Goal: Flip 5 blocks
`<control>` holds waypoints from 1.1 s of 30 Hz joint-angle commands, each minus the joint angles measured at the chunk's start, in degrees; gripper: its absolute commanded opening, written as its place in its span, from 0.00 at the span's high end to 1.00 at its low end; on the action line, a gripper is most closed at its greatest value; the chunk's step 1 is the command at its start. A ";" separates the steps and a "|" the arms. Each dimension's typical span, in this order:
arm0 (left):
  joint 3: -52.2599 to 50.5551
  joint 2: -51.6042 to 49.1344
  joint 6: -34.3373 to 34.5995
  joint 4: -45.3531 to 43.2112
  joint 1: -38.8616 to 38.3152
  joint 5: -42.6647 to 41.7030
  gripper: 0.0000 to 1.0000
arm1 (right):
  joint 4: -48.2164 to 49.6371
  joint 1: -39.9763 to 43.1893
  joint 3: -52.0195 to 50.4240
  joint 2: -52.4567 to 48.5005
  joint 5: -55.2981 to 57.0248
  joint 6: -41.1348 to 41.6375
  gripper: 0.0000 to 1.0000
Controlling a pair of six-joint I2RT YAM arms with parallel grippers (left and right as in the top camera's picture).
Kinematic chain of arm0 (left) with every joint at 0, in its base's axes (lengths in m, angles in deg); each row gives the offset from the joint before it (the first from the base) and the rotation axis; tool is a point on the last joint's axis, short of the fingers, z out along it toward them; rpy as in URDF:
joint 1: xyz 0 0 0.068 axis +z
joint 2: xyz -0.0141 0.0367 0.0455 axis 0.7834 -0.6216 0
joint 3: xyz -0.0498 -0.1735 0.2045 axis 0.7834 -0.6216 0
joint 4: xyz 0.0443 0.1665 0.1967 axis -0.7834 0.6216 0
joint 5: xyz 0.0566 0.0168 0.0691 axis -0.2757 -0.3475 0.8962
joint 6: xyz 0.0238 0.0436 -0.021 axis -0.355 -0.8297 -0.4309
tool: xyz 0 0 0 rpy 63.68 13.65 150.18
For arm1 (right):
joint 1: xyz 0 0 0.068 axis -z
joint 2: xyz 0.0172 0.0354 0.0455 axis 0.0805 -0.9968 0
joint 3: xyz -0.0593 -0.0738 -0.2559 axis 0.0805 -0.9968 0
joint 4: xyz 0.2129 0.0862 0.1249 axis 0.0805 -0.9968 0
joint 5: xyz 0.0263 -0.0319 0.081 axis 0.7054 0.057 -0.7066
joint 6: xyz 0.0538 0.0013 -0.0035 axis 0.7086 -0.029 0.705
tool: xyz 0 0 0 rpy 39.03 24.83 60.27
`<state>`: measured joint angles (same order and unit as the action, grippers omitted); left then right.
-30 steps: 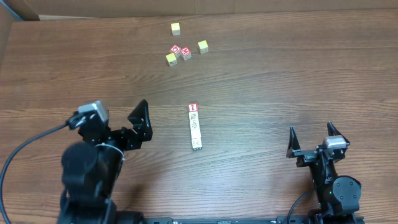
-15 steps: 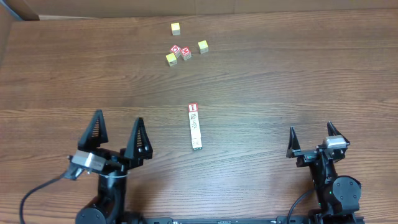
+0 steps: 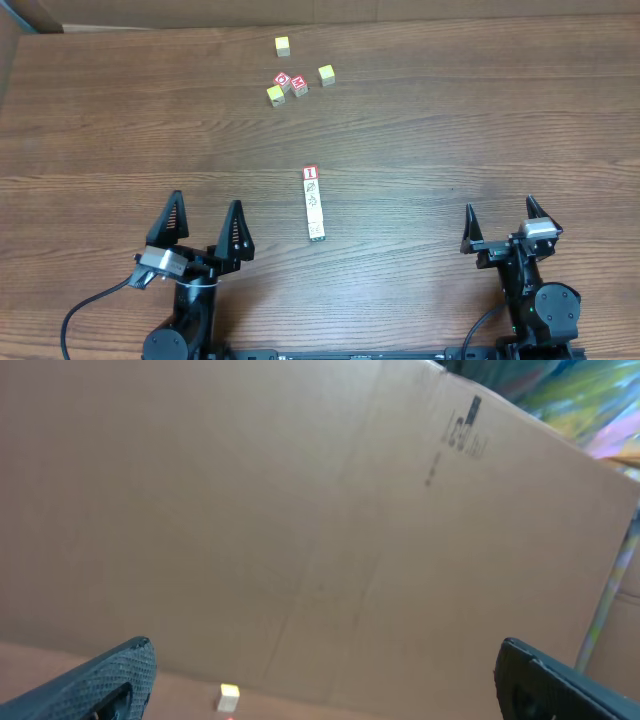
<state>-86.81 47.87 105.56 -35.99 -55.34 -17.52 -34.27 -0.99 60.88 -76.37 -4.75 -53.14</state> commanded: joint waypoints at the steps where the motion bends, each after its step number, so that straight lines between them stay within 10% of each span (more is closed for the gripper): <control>1: -1.20 1.31 0.20 2.14 0.15 1.29 0.00 | 0.31 0.48 -0.61 0.39 -0.33 -0.15 0.00; 16: -1.20 2.73 -1.29 29.27 2.80 4.61 0.00 | 0.31 0.48 -0.61 0.39 -0.33 -0.15 0.00; 33: -1.18 2.73 -18.03 29.29 2.58 3.98 0.00 | 0.31 0.48 -0.61 0.39 -0.33 -0.15 0.00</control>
<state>-87.77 49.92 90.06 -6.77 -52.96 -14.30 -34.27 -0.97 60.88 -76.39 -4.77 -53.12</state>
